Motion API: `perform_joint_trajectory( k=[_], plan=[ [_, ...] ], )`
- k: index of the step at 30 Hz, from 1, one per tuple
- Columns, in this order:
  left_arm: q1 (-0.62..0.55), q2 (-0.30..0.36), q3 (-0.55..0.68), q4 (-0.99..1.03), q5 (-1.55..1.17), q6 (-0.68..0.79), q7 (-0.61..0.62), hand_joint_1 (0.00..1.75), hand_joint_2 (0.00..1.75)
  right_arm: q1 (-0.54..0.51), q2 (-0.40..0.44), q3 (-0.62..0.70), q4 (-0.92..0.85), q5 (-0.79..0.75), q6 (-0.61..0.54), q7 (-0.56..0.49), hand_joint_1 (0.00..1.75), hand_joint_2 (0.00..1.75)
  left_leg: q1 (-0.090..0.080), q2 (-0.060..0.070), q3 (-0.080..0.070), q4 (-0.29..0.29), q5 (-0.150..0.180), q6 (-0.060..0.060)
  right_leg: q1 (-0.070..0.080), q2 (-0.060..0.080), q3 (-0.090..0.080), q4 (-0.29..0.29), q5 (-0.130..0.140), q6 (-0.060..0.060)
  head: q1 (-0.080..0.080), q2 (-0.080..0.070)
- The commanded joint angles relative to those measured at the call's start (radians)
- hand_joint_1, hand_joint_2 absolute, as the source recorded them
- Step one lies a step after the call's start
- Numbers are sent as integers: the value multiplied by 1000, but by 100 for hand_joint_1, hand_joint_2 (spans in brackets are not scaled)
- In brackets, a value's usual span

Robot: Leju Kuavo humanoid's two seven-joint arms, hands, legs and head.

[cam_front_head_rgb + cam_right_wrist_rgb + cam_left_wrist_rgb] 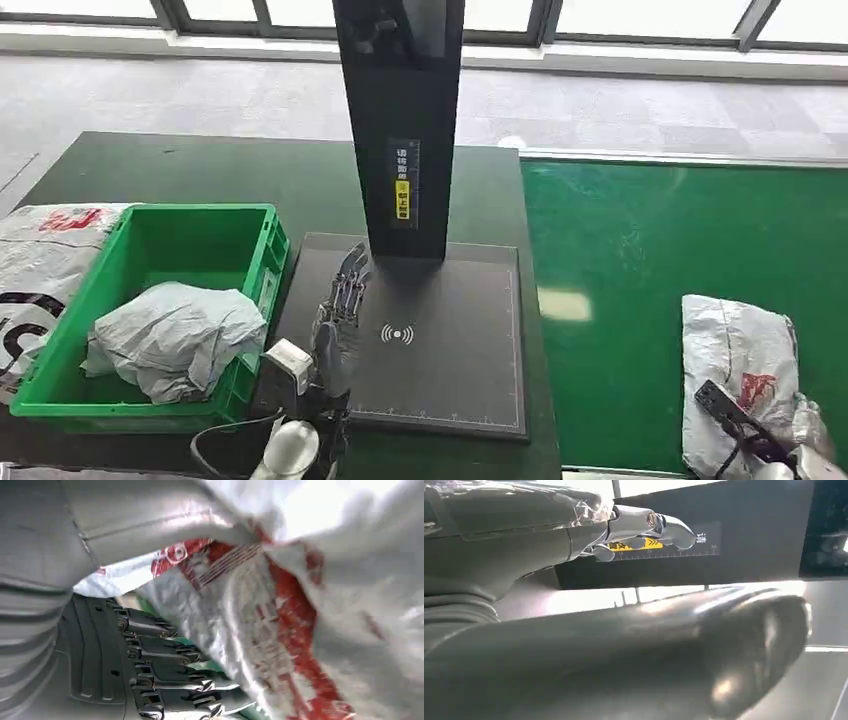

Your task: Moved the parcel from conveyor to table for the left to box.

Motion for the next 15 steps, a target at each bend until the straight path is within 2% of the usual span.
perform_joint_trajectory(
  k=[1,2,4,6,8,9,11,12,14,15],
  plan=[
    [-8,19,-15,40,-24,23,13,0,0,28,242,173,5,-148,-138,-107,175,175,0,2,-10,1,3,-1,0,3,-11,3,4,0,0,0],
    [-8,19,-15,40,-24,22,13,0,0,31,240,173,4,-149,-139,-108,175,175,-1,0,-14,-1,6,-2,-1,1,-16,2,5,0,0,0],
    [-11,18,-14,46,-24,22,13,0,0,39,233,176,-1,-161,-136,-118,175,175,-1,-2,-10,-2,7,-2,-1,-2,-16,0,5,0,0,0],
    [-13,18,-14,49,-23,22,13,0,0,44,228,185,-6,-175,-131,-121,175,175,1,0,2,1,3,-1,-1,0,-8,2,3,-1,0,0],
    [-13,18,-14,49,-23,22,13,0,0,43,226,186,-6,-176,-130,-121,175,175,2,0,3,1,3,-2,0,0,-7,1,3,-2,0,0],
    [-13,18,-14,49,-24,22,13,0,0,45,227,188,-5,-175,-129,-121,175,175,1,-2,-2,-1,6,-2,-2,-2,-12,1,5,-2,0,0],
    [-15,20,-18,54,-27,22,16,0,0,49,233,200,1,-188,-110,-121,175,175,3,0,3,2,2,-3,-1,0,-7,2,2,-3,0,0],
    [-13,20,-15,51,-25,25,19,0,0,52,236,207,5,-189,-104,-117,175,175,1,-3,-3,-1,6,-3,-2,-2,-13,1,4,-3,0,0],
    [-8,22,-13,45,-25,25,18,0,0,55,242,217,2,-190,-95,-119,175,175,3,0,3,2,2,-3,0,0,-7,2,2,-4,0,0],
    [-7,23,-13,45,-25,25,18,0,0,53,250,220,2,-190,-93,-119,175,175,2,-2,-3,0,5,-4,-1,-2,-12,1,4,-4,0,0]
  ],
)
